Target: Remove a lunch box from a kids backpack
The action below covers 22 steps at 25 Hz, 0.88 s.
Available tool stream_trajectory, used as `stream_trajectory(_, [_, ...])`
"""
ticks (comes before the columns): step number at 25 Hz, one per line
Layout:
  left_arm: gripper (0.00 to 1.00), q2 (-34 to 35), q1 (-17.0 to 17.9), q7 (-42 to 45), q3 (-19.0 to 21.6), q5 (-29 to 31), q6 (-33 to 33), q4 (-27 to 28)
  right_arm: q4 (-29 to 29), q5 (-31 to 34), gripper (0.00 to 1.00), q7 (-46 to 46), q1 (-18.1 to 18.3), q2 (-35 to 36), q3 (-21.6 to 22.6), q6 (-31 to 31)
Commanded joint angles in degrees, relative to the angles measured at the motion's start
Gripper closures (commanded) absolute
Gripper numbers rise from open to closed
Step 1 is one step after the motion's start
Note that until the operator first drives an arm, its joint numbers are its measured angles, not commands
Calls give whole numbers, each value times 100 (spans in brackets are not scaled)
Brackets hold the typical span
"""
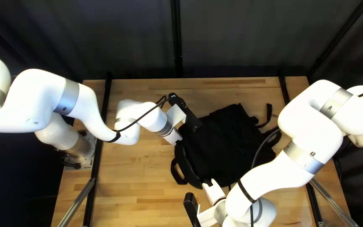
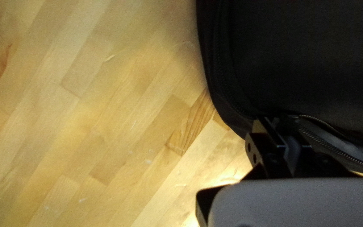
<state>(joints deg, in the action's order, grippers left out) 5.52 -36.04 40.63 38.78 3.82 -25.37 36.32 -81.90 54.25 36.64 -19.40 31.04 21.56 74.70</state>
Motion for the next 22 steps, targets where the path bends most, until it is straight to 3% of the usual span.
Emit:
stream_trajectory(1, [100, 40, 45, -170, -31, -139, -28, 40, 269, -623, 100, -787, 396, -426, 250, -238])
stream_trajectory(8, [100, -51, 8, -438, -123, -197, 61, 77, -14, -1239, 100, -1633, 595, -388, 400, 0])
stream_trajectory(22, [100, -175, -39, -892, -265, -314, -119, 305, -101, -1574, 100, -2050, 621, -369, 551, 240])
